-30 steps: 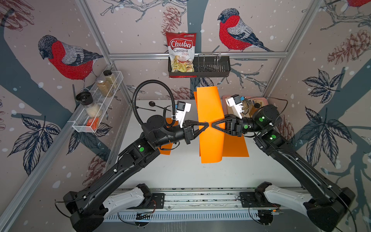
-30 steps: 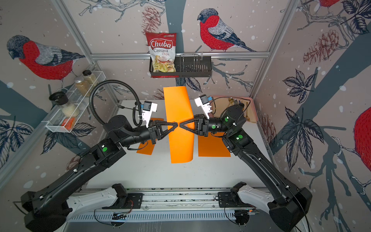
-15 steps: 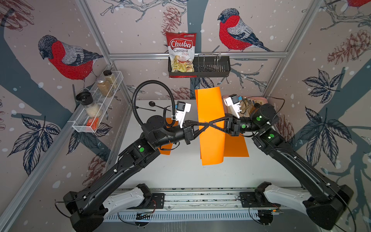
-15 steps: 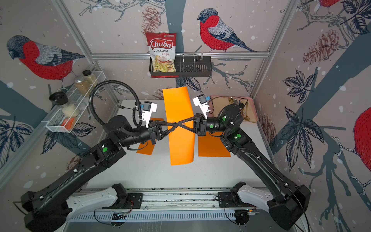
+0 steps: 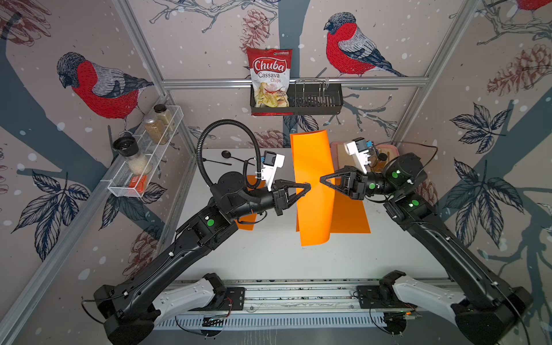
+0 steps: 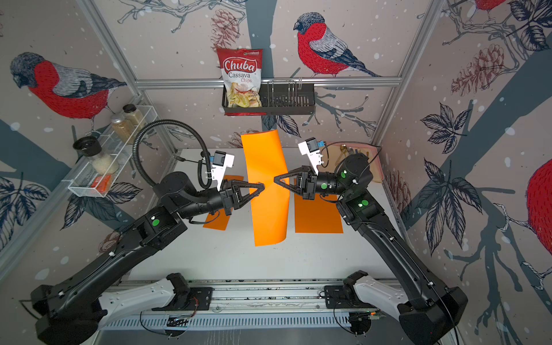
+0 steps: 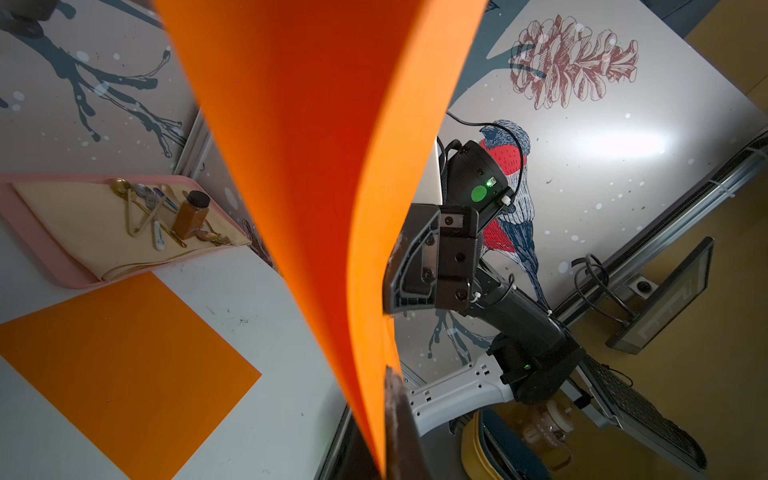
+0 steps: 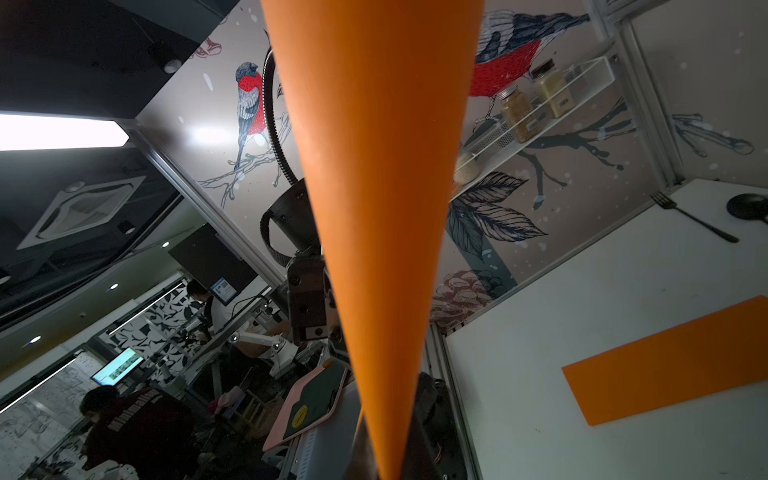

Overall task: Fold the rectangular paper in half along the long edge
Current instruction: Fold the paper.

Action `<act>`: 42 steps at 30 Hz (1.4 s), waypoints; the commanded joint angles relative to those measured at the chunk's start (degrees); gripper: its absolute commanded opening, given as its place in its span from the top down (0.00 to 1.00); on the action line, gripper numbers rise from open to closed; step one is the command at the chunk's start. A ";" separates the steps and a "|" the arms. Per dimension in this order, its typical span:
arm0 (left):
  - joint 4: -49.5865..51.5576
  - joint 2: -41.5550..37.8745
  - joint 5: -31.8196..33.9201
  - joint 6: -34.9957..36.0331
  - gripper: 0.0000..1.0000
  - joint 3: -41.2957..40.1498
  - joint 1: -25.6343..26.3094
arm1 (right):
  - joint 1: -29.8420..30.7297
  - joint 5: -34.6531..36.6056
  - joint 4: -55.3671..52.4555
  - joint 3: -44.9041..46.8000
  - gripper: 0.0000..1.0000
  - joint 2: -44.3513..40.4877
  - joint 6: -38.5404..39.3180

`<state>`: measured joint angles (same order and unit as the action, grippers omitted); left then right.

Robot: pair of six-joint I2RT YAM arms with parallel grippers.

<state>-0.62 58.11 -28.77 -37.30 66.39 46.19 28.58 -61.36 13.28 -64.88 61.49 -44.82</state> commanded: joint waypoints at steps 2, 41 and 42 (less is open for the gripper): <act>-1.70 -0.45 -0.33 0.42 1.00 0.65 -0.05 | -1.02 -0.93 1.78 0.02 0.91 -0.37 -1.15; -1.33 -0.75 -0.01 0.13 1.00 0.94 -0.05 | 3.06 -0.82 1.59 -1.16 0.96 1.08 0.65; -1.37 -0.71 0.02 0.17 1.00 0.96 -0.13 | 2.99 -0.86 1.41 -1.21 0.99 0.96 0.84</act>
<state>0.30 57.56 -28.51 -37.28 67.11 46.22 31.55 -62.85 13.17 -65.76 62.63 -44.91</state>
